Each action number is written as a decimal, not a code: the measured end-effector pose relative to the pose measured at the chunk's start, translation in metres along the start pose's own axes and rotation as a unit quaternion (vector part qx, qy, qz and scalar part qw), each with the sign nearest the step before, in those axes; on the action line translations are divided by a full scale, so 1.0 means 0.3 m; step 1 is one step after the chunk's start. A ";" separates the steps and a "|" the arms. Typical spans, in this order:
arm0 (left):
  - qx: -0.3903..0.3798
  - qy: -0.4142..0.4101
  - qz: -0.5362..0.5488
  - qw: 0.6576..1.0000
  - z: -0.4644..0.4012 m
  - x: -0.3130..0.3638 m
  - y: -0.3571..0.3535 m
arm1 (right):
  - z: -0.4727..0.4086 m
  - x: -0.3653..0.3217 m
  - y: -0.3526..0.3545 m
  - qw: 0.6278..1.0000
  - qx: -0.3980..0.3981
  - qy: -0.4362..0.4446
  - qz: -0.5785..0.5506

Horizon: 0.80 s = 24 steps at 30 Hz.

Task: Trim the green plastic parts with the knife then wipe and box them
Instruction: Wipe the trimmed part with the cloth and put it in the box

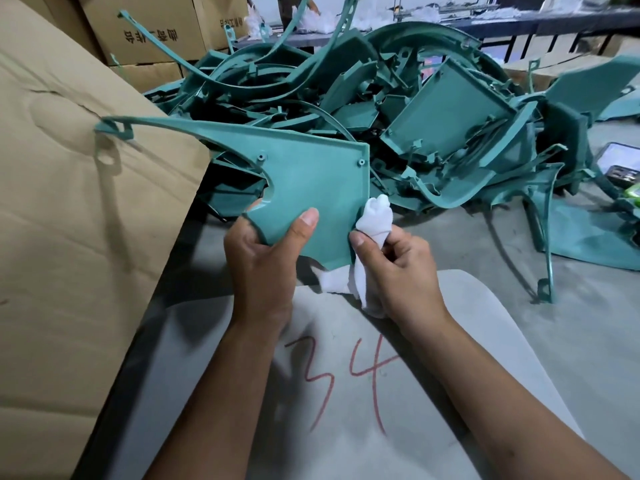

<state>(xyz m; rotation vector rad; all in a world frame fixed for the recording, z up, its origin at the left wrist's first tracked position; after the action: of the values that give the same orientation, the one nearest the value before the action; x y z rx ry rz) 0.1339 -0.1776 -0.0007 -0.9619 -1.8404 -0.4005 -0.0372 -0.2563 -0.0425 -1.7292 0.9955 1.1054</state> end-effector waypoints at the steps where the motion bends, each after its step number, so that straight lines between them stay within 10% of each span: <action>1: 0.000 0.001 -0.003 1.000 0.000 0.003 -0.005 | 0.000 0.002 -0.003 1.000 -0.009 -0.007 0.000; 11: -0.068 0.005 0.012 0.998 0.033 0.001 -0.096 | 0.028 0.045 -0.029 0.970 0.041 -0.094 -0.220; 24: -0.185 0.032 -0.062 0.980 -0.008 0.002 -0.065 | 0.023 -0.026 0.011 0.991 0.066 -0.028 -0.112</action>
<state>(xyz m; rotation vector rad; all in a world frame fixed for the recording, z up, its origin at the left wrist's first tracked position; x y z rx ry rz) 0.1205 -0.1913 0.0036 -1.0691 -1.8072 -0.8644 -0.0443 -0.2496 -0.0378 -1.6489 0.8002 0.9183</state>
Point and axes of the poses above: each hand's wrist, its own z-axis away from the middle knuckle, its own y-axis out of the back of the hand, x = y × z, the point moved 8 cm from there along -z, towards the middle knuckle, and after that the axes turned 12 degrees about -z, right-handed, at the moved point
